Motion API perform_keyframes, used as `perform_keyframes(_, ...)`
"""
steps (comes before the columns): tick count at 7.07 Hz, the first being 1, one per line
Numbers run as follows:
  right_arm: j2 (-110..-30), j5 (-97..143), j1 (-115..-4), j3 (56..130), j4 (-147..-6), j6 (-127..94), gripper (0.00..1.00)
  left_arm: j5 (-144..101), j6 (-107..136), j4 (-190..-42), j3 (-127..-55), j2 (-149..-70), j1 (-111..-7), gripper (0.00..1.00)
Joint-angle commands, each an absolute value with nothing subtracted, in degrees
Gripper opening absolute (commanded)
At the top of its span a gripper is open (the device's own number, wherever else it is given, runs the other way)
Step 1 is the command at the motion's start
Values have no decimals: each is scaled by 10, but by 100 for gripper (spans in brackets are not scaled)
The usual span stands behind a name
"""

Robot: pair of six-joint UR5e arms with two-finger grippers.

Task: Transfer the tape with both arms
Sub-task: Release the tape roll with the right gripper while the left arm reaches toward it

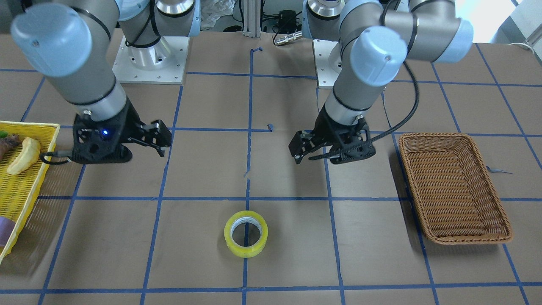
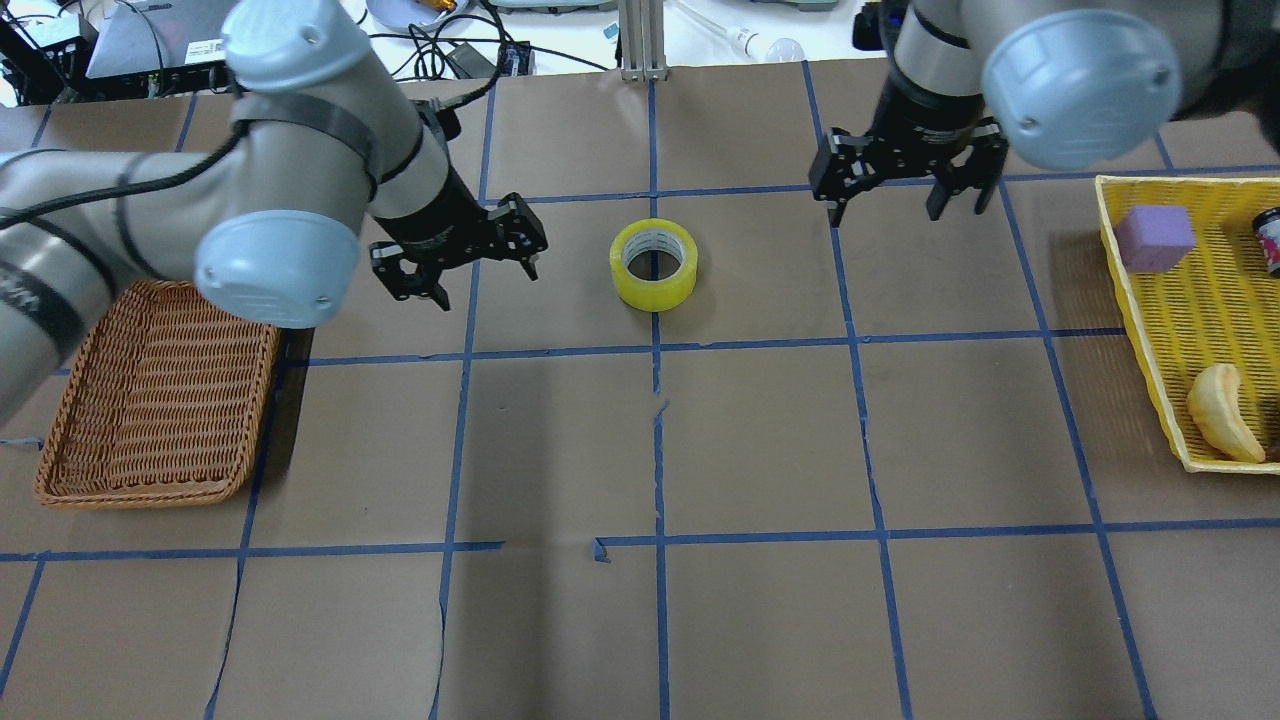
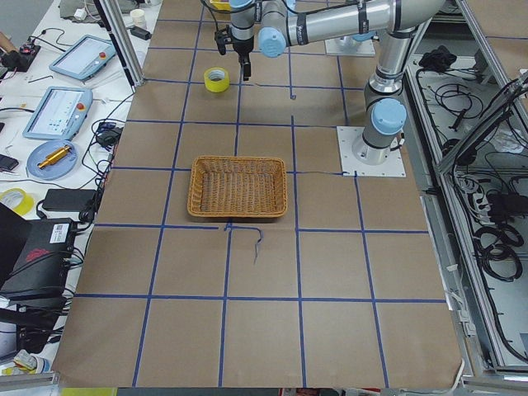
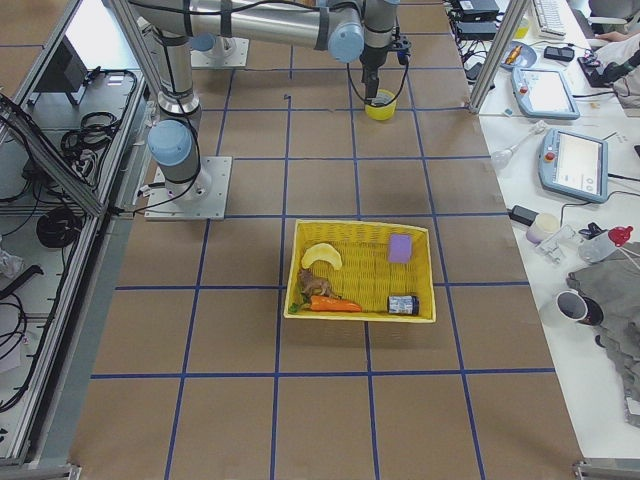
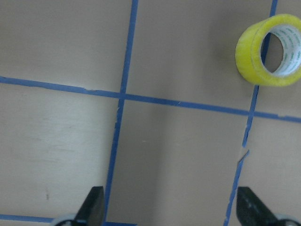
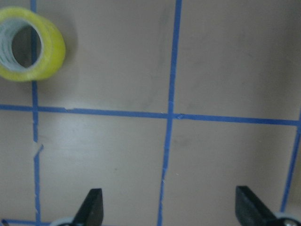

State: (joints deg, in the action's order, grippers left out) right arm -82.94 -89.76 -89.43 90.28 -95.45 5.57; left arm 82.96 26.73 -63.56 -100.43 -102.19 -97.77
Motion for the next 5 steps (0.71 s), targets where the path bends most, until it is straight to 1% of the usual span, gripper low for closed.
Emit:
perform_keyframes(1,-887,-931,-852,918,-872,143,100,825,404,-472,-1003,-1132,-1026,100)
perform_keyframes(2,-898,-925,-855,916,-869,137,100,784,463,-452,-985,-1165,-1032,100)
perform_keyframes(3,-897,-916,-859,920,-873,109,100,777,482,-452,-959,-1192,-1032,96)
perform_keyframes(4,-899,-903,-861,916,-878,34,100,777,487,-452,-939,-1214,-1032,81)
perform_keyframes(5,-896,-883,-877,916,-903,-21,100,777,487,-451,-934,-1230,-1033,68)
